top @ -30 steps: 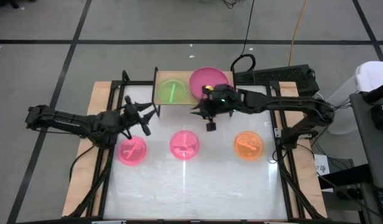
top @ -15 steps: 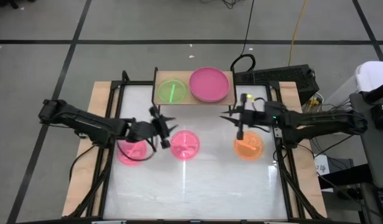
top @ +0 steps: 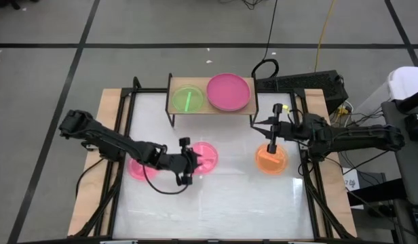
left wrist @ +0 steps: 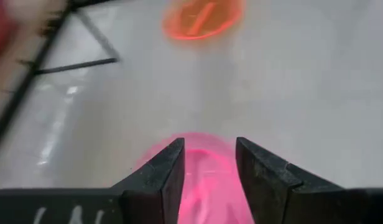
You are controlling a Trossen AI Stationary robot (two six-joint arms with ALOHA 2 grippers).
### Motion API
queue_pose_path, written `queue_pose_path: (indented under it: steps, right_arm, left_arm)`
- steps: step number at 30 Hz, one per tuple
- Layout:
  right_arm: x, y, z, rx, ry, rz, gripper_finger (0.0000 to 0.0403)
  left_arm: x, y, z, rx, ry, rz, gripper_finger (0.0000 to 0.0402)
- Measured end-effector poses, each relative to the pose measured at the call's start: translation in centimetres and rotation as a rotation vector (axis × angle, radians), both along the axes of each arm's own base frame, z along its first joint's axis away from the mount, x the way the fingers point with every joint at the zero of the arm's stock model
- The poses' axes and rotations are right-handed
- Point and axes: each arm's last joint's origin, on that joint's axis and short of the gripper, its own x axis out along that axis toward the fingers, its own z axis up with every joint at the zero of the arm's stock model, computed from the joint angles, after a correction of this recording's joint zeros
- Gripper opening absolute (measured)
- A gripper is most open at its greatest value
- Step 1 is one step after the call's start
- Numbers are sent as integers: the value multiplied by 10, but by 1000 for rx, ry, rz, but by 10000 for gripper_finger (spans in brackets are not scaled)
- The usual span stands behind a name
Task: Place and stack plates onto a shelf
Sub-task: Stack the pink transparent plate on top of the green transparent plate on the shelf
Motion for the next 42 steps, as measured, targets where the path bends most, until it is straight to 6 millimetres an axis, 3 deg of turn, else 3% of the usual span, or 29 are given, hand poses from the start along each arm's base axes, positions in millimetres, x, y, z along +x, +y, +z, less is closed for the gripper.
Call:
queue_pose_path:
  steps: [9, 20, 35, 42]
  right_arm:
    - [-5, 1, 5, 118, -52, 22, 50]
    - [-13, 4, 7, 286, -56, 155, 50]
    - [-13, 6, 6, 218, -38, 152, 50]
    - [-13, 6, 6, 222, -32, 149, 50]
  left_arm:
    - [17, -18, -38, -89, 70, 7, 149]
    - [46, -51, -61, 27, 311, -15, 149]
    - [59, -28, -86, 48, 449, 104, 147]
    - [59, -26, -89, 17, 475, 91, 65]
